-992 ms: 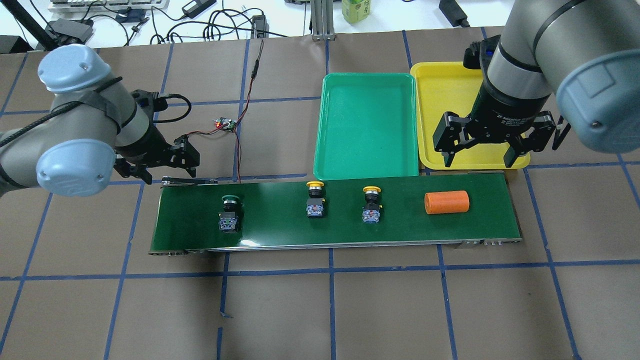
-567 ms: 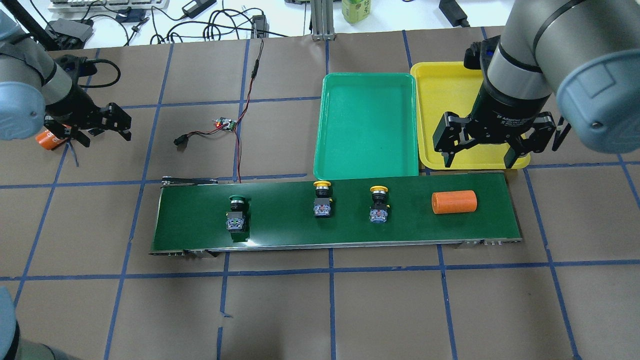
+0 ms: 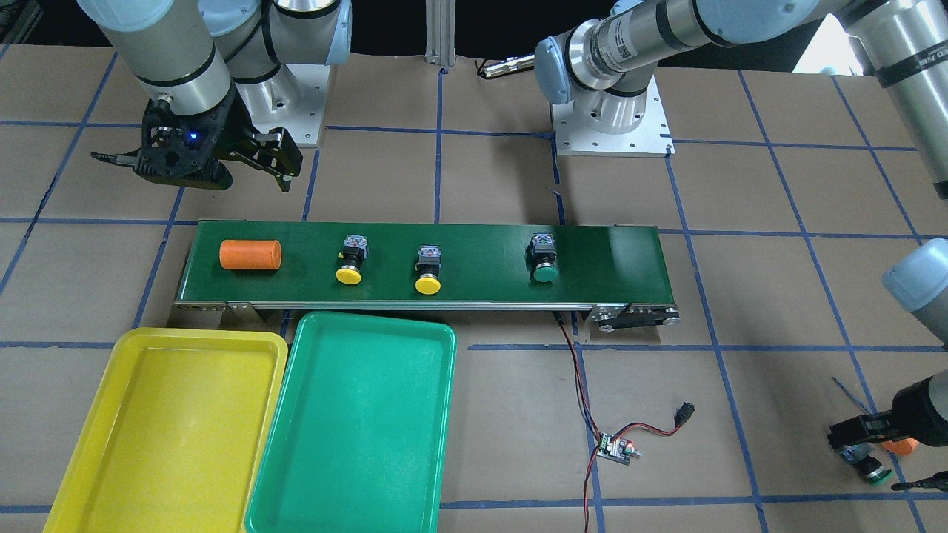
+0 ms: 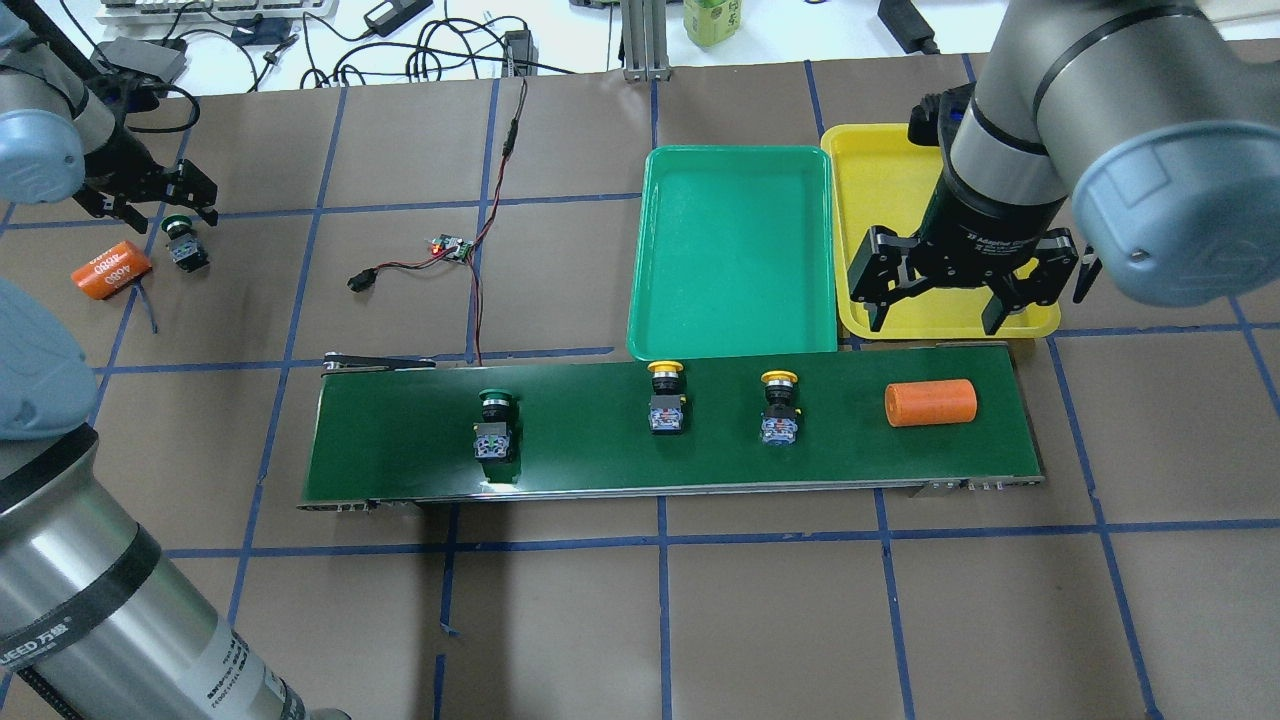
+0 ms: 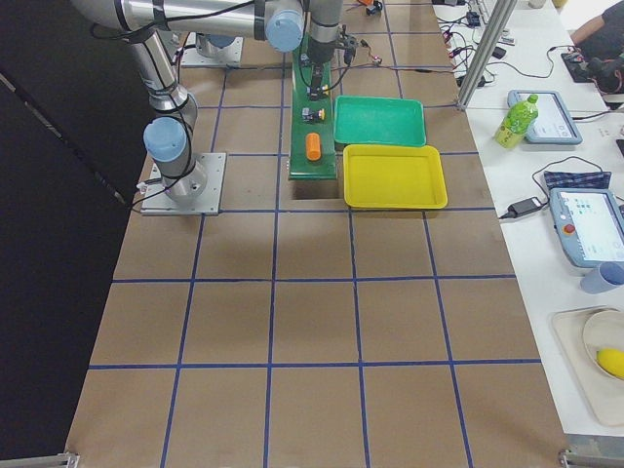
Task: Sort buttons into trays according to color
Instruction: 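Lower the right gripper onto the leading yellow-capped button while the left gripper withdraws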
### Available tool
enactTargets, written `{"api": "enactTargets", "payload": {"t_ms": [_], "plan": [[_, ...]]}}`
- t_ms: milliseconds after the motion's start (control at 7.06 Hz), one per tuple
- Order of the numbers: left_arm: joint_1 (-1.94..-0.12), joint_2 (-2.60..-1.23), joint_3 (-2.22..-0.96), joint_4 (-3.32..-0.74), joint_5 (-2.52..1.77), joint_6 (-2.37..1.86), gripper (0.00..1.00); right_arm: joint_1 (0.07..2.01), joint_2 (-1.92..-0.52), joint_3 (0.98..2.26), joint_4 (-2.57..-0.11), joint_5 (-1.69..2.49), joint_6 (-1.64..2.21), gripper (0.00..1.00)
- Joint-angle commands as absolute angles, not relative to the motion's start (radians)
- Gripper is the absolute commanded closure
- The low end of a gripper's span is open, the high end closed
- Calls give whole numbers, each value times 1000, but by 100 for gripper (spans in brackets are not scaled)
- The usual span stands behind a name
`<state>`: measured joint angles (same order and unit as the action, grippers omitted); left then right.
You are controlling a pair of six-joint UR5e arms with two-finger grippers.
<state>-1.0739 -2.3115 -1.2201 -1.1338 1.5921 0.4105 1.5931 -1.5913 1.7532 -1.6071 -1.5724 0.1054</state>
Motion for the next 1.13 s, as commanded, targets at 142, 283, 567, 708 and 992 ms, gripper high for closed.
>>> {"api": "enactTargets", "payload": {"t_ms": [142, 283, 567, 708, 992], "plan": [[-1062, -2379, -1186, -1106, 1597, 416, 0, 1664, -1505, 1818, -1803, -1571, 109, 0], [-1062, -2400, -1199, -1054, 1597, 422, 0, 1681, -1479, 1868, -1918, -1571, 118, 0], [-1054, -2408, -1201, -1054, 1597, 425, 51, 1675, -1422, 1974, -2063, -1575, 121, 0], [-1054, -2401, -1200, -1057, 1601, 414, 83, 1674, -1420, 1982, -2050, -1575, 121, 0], [-1068, -2347, -1216, -1128, 1601, 410, 90, 1675, -1398, 2003, -2043, -1577, 121, 0]]}}
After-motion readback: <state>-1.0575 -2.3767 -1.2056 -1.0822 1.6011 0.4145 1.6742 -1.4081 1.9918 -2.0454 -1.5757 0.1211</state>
